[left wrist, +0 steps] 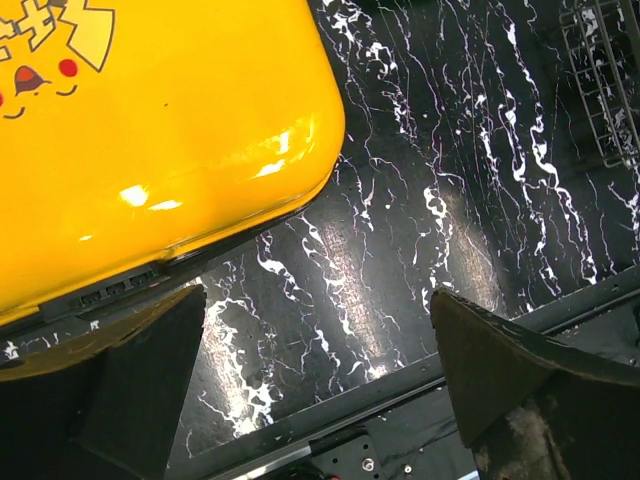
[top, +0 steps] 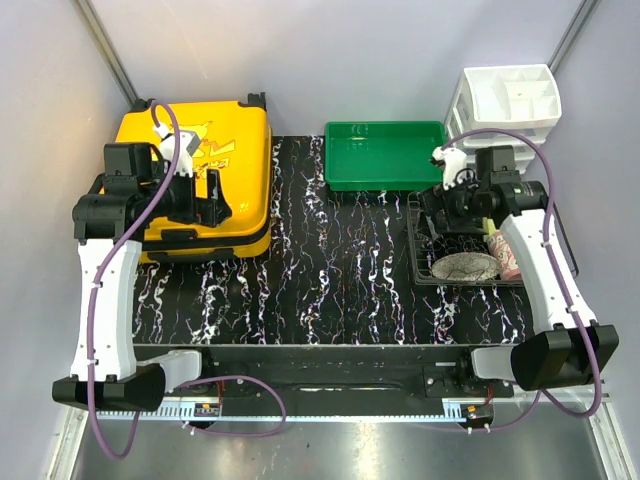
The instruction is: Open, take out, and arrange the luggage
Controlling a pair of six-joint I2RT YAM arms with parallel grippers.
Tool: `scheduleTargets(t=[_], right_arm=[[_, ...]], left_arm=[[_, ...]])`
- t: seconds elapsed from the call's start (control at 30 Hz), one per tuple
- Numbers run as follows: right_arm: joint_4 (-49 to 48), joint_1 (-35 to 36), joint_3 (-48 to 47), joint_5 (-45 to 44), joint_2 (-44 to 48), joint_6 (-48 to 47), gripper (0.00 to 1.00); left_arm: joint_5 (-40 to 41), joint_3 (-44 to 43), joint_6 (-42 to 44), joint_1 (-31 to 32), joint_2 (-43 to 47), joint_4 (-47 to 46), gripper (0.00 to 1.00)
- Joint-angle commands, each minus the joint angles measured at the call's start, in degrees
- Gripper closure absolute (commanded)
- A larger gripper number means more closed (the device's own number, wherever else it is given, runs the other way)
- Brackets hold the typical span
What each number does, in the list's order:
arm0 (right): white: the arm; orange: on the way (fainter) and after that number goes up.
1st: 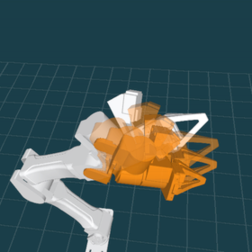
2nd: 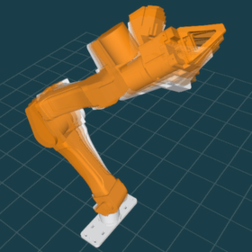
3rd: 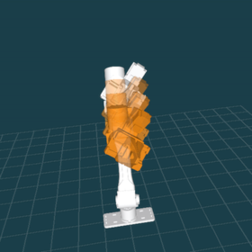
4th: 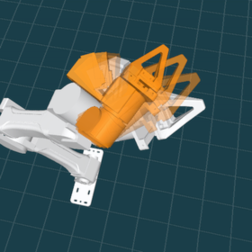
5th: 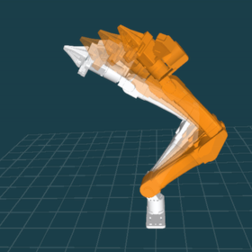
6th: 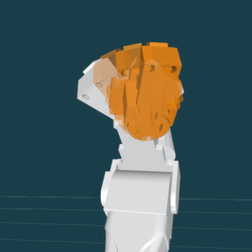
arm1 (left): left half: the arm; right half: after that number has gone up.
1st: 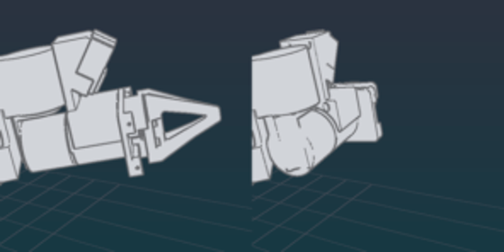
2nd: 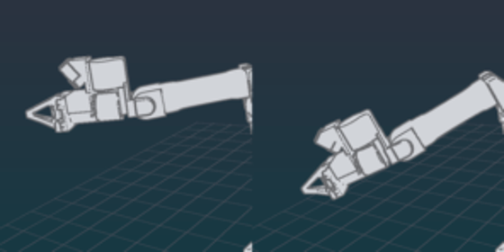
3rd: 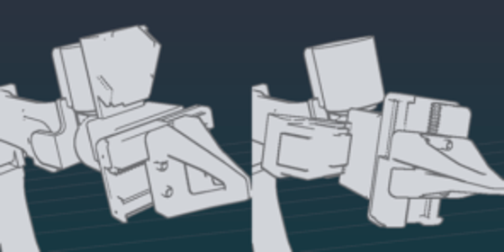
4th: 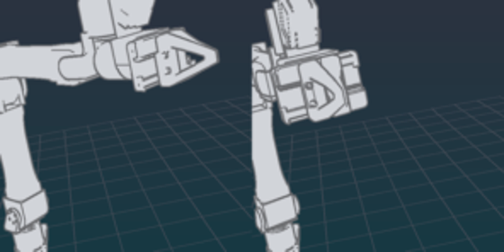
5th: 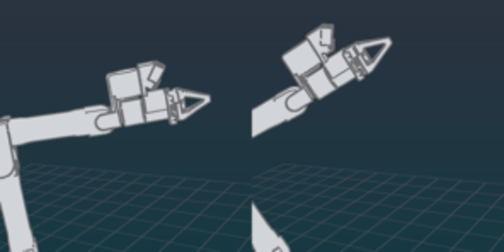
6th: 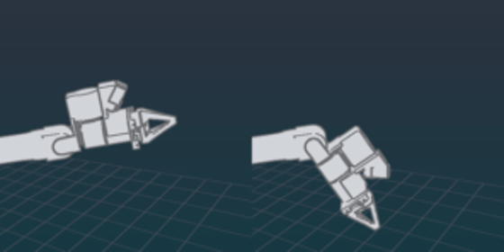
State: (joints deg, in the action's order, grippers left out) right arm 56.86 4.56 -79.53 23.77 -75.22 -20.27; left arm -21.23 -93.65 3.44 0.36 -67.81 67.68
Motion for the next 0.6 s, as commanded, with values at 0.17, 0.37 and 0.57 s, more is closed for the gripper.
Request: scheduleTargets(t=[0.17, 0.37, 0.57], right_arm=[[-4.8, 9.1, -2.8, 2.3, -5.1, 3.5, 0.0], [-12.1, 11.6, -3.6, 8.5, -9.3, 9.5, 0.0], [-28.4, 19.0, 0.3, 12.5, -11.9, 10.3, 0.0]], left_arm=[[-11.2, 2.8, 23.8, -1.3, -0.3, 10.3, 0.01], [-15.1, 7.0, 30.6, -4.4, 1.3, 12.5, 0.01], [-21.8, 3.7, 25.1, -7.4, -0.5, 9.9, 0.01]])
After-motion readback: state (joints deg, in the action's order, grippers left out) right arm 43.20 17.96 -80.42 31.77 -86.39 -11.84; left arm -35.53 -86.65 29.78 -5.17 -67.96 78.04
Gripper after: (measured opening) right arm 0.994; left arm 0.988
